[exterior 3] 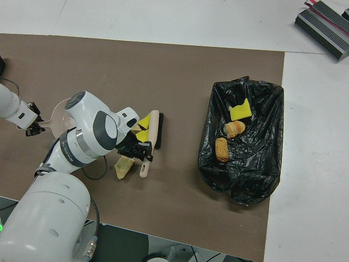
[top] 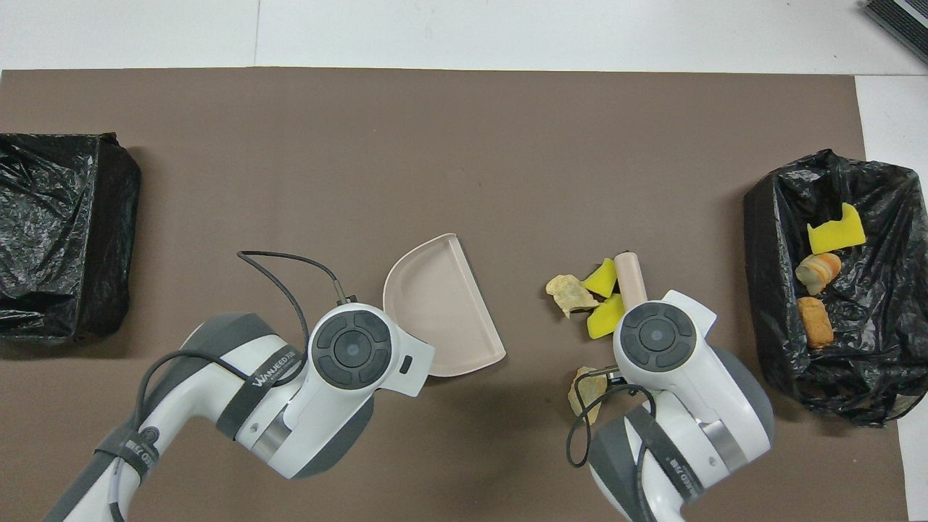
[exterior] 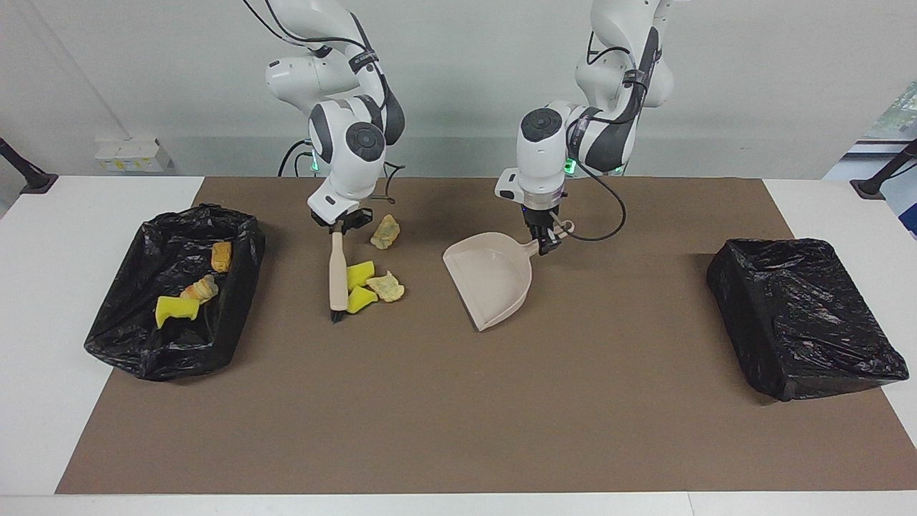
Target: Sweep and dump trash in bin
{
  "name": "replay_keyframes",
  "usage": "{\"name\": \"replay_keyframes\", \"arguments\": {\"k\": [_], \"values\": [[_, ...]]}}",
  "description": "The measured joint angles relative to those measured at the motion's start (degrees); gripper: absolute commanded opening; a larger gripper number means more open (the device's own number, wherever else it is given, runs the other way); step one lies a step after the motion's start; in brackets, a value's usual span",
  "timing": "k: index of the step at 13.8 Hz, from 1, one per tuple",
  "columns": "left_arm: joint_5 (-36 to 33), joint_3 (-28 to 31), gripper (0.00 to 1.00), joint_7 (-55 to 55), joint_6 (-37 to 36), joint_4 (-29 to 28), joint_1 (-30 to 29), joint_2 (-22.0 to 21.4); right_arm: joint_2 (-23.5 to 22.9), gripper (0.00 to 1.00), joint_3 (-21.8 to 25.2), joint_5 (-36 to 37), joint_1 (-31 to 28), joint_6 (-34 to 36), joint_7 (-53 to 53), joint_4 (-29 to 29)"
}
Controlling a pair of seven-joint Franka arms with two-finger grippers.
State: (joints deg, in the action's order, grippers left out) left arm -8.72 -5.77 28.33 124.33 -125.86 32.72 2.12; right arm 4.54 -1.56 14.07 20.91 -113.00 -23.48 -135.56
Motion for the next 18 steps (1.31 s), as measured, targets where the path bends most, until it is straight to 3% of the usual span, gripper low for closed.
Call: {"name": "replay_keyframes", "arguments": {"k": [4, 8, 11, 14, 18], "values": [[0.1, -0.1, 0.00, -2.6, 0.0, 0.0, 3.5, 0.0, -1.8, 0.00, 0.0, -6.1, 3.9, -0.5, -0.2, 1.4], [0.5, 0.1, 0.00, -2.6, -0.1, -0.3, 3.5, 0.0, -6.5, 0.00, -0.2, -17.4, 7.2, -0.9, 0.3, 6.9], [0.5, 0.3, 0.00, -2.6, -0.1, -0.4, 3.5, 0.0, -7.1, 0.00, -0.6, -26.3, 9.6, 0.1, 10.7, 7.9], [0.5, 0.3, 0.00, -2.5, -0.2, -0.5, 3.5, 0.0, -6.6, 0.00, -0.1, -28.9, 9.0, 3.8, 21.8, 8.4], [0.5, 0.4, 0.00, -2.1, -0.1, -0.5, 3.5, 0.0, -2.9, 0.00, 0.3, -27.7, 2.0, 12.4, 29.3, 11.1]]}}
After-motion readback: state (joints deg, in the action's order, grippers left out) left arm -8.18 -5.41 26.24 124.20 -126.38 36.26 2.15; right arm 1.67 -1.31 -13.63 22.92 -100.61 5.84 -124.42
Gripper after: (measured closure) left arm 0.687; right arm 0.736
